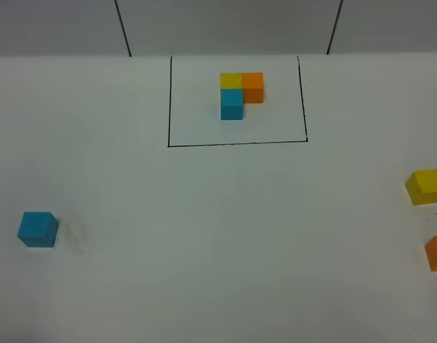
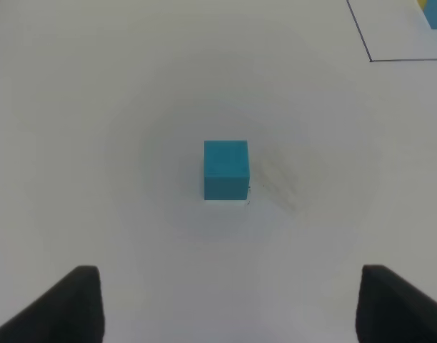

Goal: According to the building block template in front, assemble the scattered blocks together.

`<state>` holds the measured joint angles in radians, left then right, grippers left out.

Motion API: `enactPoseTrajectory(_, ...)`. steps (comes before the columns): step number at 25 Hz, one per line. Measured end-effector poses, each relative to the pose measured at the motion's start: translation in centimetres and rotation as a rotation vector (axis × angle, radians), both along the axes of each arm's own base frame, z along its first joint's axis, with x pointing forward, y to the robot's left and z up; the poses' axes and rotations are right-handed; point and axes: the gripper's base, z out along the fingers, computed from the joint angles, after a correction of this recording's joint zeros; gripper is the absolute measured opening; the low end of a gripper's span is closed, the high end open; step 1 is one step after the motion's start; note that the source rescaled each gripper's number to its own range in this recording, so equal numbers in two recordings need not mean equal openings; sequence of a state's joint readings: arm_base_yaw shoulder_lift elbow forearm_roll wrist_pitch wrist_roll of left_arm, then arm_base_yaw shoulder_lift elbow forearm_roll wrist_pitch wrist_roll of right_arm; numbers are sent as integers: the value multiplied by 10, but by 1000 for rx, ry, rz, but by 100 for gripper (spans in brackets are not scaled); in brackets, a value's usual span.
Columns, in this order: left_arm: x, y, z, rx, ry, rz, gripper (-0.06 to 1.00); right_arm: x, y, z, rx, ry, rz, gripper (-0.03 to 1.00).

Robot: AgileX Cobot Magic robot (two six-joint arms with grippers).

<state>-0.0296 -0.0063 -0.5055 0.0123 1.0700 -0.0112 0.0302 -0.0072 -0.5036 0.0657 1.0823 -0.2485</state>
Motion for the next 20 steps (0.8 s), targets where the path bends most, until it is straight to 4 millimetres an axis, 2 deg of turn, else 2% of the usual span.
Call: enactPoseTrajectory(20, 0, 0, 0, 0, 0, 0, 54, 0, 0, 0, 0, 0, 0, 0)
